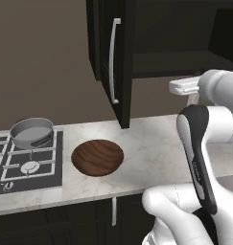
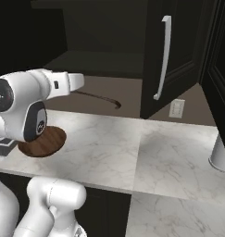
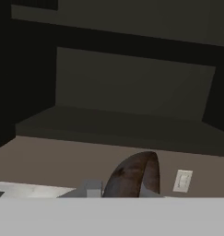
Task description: Open the cabinet and move the ladle to the pot. Then close the cabinet.
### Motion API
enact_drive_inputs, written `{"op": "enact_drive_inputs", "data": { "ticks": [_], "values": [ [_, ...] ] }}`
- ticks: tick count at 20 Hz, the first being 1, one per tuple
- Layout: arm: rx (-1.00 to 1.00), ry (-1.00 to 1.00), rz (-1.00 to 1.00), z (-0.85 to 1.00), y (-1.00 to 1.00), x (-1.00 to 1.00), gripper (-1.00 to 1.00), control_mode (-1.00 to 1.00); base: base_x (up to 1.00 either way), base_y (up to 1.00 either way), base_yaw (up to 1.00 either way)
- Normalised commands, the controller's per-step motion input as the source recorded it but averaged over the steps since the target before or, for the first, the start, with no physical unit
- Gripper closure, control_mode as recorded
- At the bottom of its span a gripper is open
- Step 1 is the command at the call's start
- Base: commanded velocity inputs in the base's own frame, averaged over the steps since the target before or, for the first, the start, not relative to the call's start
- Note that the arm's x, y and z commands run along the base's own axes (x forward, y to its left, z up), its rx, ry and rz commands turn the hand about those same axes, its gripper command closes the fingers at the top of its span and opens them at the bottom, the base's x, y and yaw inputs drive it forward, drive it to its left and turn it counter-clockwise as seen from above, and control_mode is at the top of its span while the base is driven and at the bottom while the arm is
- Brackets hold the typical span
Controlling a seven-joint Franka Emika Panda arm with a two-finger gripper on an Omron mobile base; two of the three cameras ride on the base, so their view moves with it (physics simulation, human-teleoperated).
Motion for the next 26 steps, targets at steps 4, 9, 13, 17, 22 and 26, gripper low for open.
{"op": "enact_drive_inputs", "data": {
  "ticks": [4,9,13,17,22,26],
  "values": [
    [0.00,0.00,0.00,0.00,0.00,0.00,1.00,1.00,-0.14,0.00,0.00],
    [0.00,0.00,0.00,0.00,0.00,0.00,1.00,1.00,-0.55,0.00,-0.03],
    [0.00,0.00,0.00,0.00,0.00,0.00,1.00,1.00,-0.74,0.00,-0.09],
    [0.00,0.00,0.00,0.00,0.00,0.00,1.00,1.00,-0.56,0.04,-0.12],
    [0.00,0.00,0.00,0.00,0.00,0.00,1.00,1.00,-0.37,0.52,-0.10],
    [0.00,0.00,0.00,0.00,0.00,0.00,1.00,1.00,-0.23,0.91,-0.07]
  ]
}}
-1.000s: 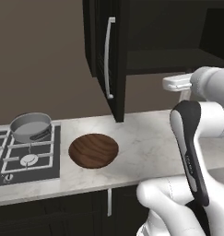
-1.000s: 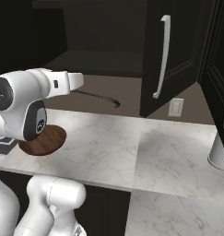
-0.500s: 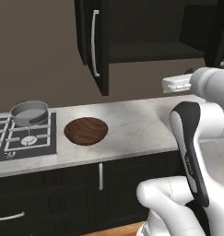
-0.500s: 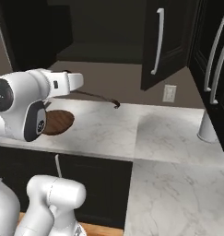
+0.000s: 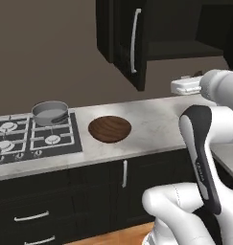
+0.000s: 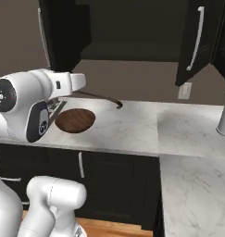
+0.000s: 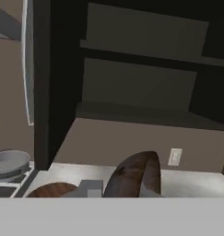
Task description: Open the cabinet and move the ladle to the pot. Then close the cabinet.
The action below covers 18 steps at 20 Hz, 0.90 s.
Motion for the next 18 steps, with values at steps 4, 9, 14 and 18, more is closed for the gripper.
{"op": "enact_drive_inputs", "data": {
  "ticks": [4,9,14,18],
  "values": [
    [0.00,0.00,0.00,0.00,0.00,0.00,1.00,1.00,-0.26,0.86,-0.07],
    [0.00,0.00,0.00,0.00,0.00,0.00,1.00,1.00,-0.43,0.59,-0.06],
    [0.00,0.00,0.00,0.00,0.00,0.00,1.00,1.00,-0.23,0.61,-0.05],
    [0.00,0.00,0.00,0.00,0.00,0.00,1.00,1.00,-0.01,0.78,-0.02]
  ]
}}
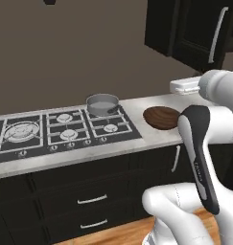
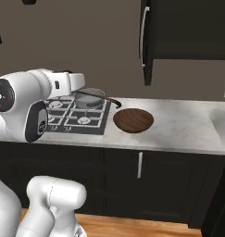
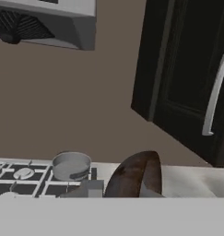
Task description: Open the cabinet and move the ladle to the pot. Then close the cabinet.
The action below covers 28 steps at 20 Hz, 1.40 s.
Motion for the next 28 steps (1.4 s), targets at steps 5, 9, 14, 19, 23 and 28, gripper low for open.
{"op": "enact_drive_inputs", "data": {
  "ticks": [5,9,14,19,23,28],
  "values": [
    [0.00,0.00,0.00,0.00,0.00,0.00,1.00,1.00,0.12,0.74,-0.01],
    [0.00,0.00,0.00,0.00,0.00,0.00,1.00,1.00,0.38,0.54,-0.04],
    [0.00,0.00,0.00,0.00,0.00,0.00,1.00,1.00,0.50,0.36,-0.05],
    [0.00,0.00,0.00,0.00,0.00,0.00,1.00,1.00,0.49,0.29,-0.05],
    [0.00,0.00,0.00,0.00,0.00,0.00,1.00,1.00,0.33,0.34,-0.03],
    [0.00,0.00,0.00,0.00,0.00,0.00,1.00,1.00,0.37,0.35,-0.02]
  ]
}}
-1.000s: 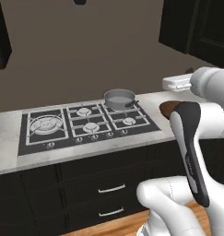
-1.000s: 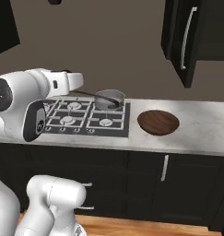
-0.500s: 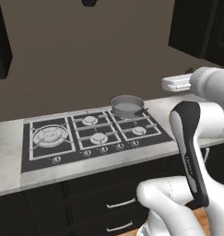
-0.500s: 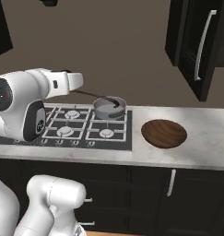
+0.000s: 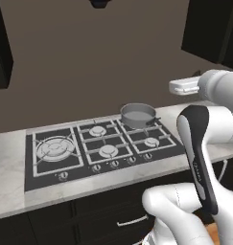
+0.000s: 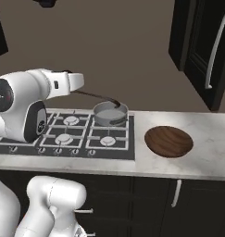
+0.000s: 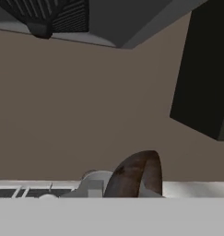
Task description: Open the cabinet and move the ladle to the pot. Then close the cabinet.
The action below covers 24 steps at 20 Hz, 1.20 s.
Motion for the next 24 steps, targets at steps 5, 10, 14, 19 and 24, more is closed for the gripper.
{"op": "enact_drive_inputs", "data": {
  "ticks": [5,10,14,19,24],
  "values": [
    [0.00,0.00,0.00,0.00,0.00,0.00,1.00,1.00,0.40,0.37,-0.03],
    [0.00,0.00,0.00,0.00,0.00,0.00,1.00,1.00,0.42,0.39,-0.04],
    [0.00,0.00,0.00,0.00,0.00,0.00,1.00,1.00,0.42,0.39,-0.03],
    [0.00,0.00,0.00,0.00,0.00,0.00,1.00,1.00,0.42,0.32,-0.02],
    [-0.04,0.14,0.00,-0.16,0.10,0.30,1.00,-1.00,0.32,0.13,-0.01]
  ]
}}
